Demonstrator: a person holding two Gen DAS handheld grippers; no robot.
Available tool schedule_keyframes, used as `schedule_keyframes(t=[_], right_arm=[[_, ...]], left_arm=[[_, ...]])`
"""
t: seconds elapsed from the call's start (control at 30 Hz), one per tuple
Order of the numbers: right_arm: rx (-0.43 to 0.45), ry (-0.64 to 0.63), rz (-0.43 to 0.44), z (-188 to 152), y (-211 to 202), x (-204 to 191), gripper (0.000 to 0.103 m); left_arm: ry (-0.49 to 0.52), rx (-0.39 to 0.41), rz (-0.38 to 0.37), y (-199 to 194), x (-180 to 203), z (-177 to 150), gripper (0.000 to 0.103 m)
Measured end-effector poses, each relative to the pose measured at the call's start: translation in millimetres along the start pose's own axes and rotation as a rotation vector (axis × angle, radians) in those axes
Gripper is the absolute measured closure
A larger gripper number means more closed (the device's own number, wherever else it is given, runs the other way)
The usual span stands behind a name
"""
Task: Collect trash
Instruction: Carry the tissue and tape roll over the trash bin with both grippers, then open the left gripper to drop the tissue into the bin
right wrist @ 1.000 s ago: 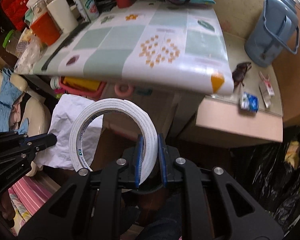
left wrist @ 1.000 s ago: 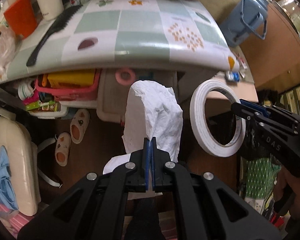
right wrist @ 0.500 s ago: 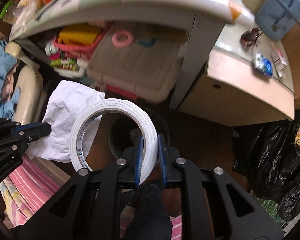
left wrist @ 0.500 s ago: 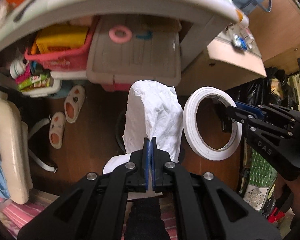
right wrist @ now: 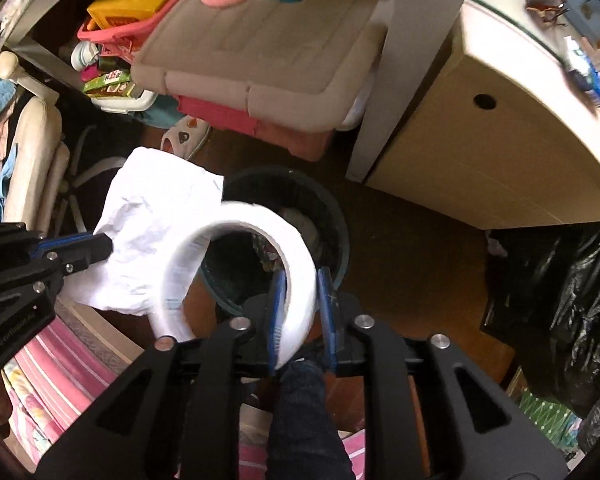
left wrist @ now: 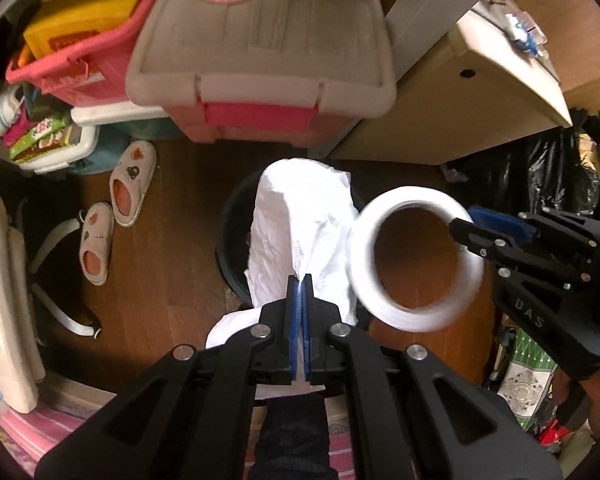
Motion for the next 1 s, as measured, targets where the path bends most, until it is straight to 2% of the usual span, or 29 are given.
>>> schedule_keyframes(t=[0.03, 0.13, 0.23, 0.47, 0.53, 0.73, 0.77, 0.8, 0.83, 0.9, 1.0], right_arm=[[0.002, 0.001, 0.013, -0.1, 2.1, 0.0, 0.068], [0.009, -0.007, 0.015, -3.5, 1.3, 2.2, 0.057], [0.007, 0.006, 0.010, -10.0, -1.8, 5.3, 0.050], [0.017, 0.031, 0.018, -29.2, -6.4, 7.2, 0.048], [0.021, 0.040, 0.020, -33.8, -8.1, 7.8, 0.048], [0.038, 0.058, 0.022, -47.4, -13.0, 7.8, 0.047], [0.038, 0.063, 0.021, -49.6, -13.3, 8.1, 0.047], [0.038, 0.069, 0.022, -51.8, -13.6, 8.2, 0.047], [0.038, 0.073, 0.023, -53.9, -13.9, 8.0, 0.047], [0.037, 0.076, 0.024, -56.7, -14.2, 7.4, 0.047], [0.033, 0.082, 0.026, -60.9, -13.2, 9.1, 0.046]], left_arm=[[-0.004, -0.004, 0.000, 4.9, -1.1, -1.2, 0.101], [-0.011, -0.008, -0.005, 11.0, -2.0, -2.8, 0.101], [-0.013, -0.008, -0.011, 15.4, 0.9, -3.1, 0.101], [-0.006, -0.028, -0.005, 35.1, 6.1, -5.8, 0.100], [-0.011, -0.028, -0.013, 39.3, 7.3, -6.3, 0.097], [0.027, -0.026, -0.004, 51.8, 14.6, -8.1, 0.095], [0.027, -0.027, 0.001, 53.6, 14.9, -7.8, 0.093], [0.025, -0.026, 0.003, 54.6, 15.5, -7.2, 0.084], [0.023, -0.017, 0.005, 54.6, 15.7, -5.8, 0.070], [0.024, 0.005, 0.000, 51.8, 16.8, -4.3, 0.053], [0.043, 0.022, -0.002, 50.8, 20.7, -1.7, 0.047]])
Point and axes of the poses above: each gripper's, at about its wrist camera, not at the fingertips, and y roughly the way its jaws point, x to its right, z to its top, the point moved 2 cm from there along y, roughly the way its jaws point, and after that the axes turned 15 degrees about -y, right-handed, at the moved point
